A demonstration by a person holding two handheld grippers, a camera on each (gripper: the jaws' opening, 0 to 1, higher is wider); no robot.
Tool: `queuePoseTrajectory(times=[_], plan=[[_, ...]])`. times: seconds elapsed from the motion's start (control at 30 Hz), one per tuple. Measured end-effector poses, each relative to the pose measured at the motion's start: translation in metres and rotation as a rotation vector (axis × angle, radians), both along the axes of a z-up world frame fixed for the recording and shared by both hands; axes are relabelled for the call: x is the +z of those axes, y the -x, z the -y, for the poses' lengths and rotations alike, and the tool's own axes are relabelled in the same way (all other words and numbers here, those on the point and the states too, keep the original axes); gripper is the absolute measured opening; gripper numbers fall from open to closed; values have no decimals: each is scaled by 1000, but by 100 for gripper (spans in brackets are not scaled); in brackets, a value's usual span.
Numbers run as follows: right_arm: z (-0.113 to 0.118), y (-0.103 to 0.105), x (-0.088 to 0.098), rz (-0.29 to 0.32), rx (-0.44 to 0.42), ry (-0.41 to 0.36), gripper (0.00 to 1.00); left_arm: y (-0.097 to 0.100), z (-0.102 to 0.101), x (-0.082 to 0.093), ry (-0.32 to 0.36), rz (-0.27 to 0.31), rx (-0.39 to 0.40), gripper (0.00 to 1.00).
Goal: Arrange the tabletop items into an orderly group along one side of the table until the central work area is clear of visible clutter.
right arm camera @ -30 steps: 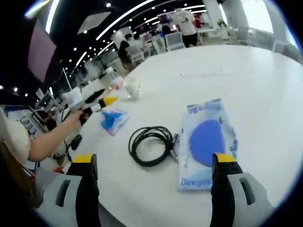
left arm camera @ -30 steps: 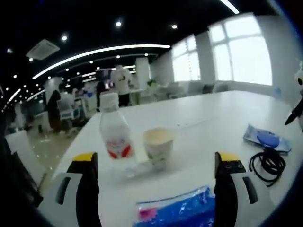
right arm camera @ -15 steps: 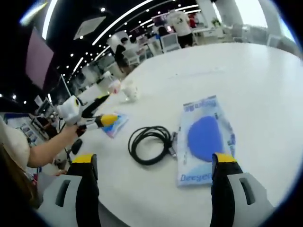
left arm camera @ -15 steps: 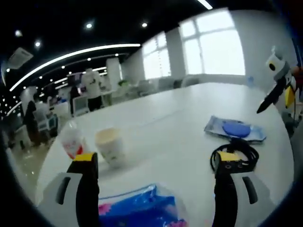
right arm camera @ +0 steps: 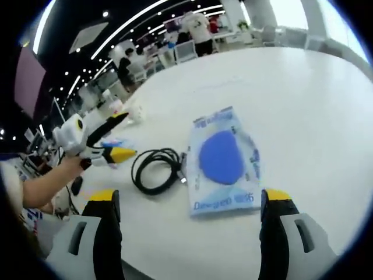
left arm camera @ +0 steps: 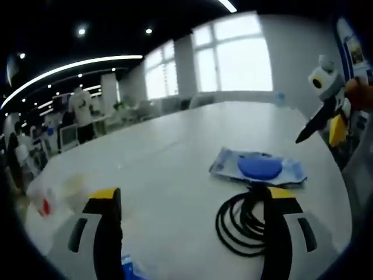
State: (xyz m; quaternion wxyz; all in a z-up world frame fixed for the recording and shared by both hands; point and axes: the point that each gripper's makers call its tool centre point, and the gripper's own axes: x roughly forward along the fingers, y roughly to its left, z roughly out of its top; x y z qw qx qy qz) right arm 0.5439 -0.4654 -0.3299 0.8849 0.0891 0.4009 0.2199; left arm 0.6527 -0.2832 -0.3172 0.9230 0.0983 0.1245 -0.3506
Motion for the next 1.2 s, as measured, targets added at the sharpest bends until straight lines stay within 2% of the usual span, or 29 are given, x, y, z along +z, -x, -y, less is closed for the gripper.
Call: queuePoseTrajectory(times=[0.07, 0.23, 0.33, 0.57, 0.7, 0.87, 0.97, 1.03, 1.2], plan=[[4, -1, -2, -13, -51, -27, 99, -3, 10, -2, 13, -10, -19, 98], [20, 1, -16, -56, -116, 6, 99, -9, 31, -4, 16, -18, -56, 97], [25, 2, -21, -84, -157, -9, 95, -12, 42, -4, 14, -21, -75, 96], [20, 11, -34, -144, -156, -14, 90, -28, 67, -5, 26, -40, -111, 93], [20, 16, -39, -190, -187, -6, 77, -36, 76, -4, 55, -48, -115, 88], [20, 18, -43, -221, -211, -21, 71, -46, 86, -9, 65, -78, -119, 85], [17, 14, -40, -203, -231, -39, 62, -52, 91, -15, 25, -78, -116, 78], [14, 14, -41, -206, -238, -42, 58, -55, 94, -21, 16, -97, -121, 73], [7, 14, -44, -217, -247, -55, 48, -63, 100, -30, -8, -109, -142, 67]])
